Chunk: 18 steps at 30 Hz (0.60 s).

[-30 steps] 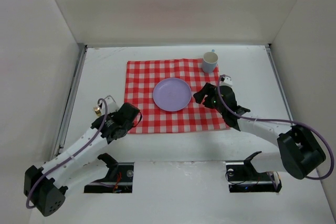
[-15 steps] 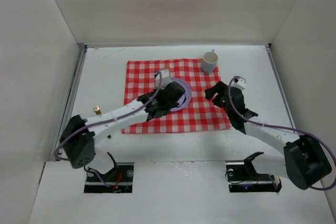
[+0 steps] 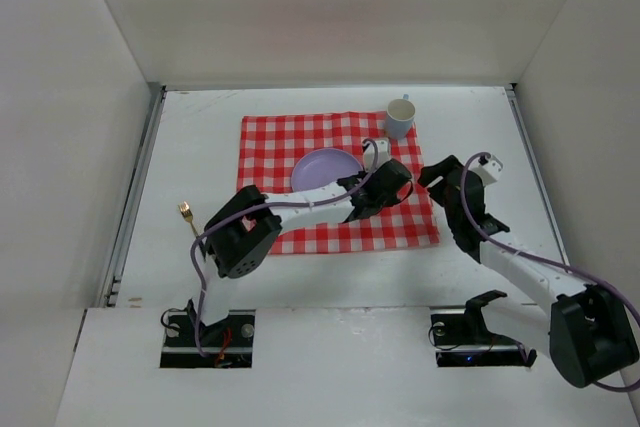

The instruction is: Set the dinner table for one person

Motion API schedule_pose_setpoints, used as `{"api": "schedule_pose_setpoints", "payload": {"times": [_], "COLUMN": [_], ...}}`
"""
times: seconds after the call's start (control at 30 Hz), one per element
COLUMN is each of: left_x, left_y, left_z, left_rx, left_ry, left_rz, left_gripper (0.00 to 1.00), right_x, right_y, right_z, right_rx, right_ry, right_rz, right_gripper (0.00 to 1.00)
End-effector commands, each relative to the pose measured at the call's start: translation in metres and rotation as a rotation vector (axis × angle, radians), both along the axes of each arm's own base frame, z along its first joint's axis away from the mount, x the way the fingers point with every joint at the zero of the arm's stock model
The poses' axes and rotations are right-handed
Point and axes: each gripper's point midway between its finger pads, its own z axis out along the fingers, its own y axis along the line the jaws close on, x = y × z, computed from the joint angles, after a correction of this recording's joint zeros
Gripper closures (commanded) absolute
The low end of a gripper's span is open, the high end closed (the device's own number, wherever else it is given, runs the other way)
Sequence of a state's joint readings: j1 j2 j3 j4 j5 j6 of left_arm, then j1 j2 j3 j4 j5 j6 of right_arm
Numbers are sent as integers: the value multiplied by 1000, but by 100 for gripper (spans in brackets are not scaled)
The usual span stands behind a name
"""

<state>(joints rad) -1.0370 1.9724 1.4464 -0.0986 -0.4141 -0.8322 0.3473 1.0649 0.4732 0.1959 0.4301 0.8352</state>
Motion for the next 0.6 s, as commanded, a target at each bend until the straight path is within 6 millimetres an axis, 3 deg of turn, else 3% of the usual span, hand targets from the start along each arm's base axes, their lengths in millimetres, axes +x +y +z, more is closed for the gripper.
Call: {"api": "schedule_pose_setpoints", "payload": {"times": [0.0, 0.57], "left_x": [16, 10], "left_y": [-26, -36], "left_z": [24, -30], "left_rx": [-115, -175], "left_ry": [-26, 135], "left_rz": [7, 92], "left_gripper": [98, 98], "right_x": [0, 4], "right_y": [-5, 1], "right_z": [3, -5], "right_rx": [13, 20], "right_ry": [-20, -6], "right_rz": [-28, 3], "right_gripper": [26, 25]}}
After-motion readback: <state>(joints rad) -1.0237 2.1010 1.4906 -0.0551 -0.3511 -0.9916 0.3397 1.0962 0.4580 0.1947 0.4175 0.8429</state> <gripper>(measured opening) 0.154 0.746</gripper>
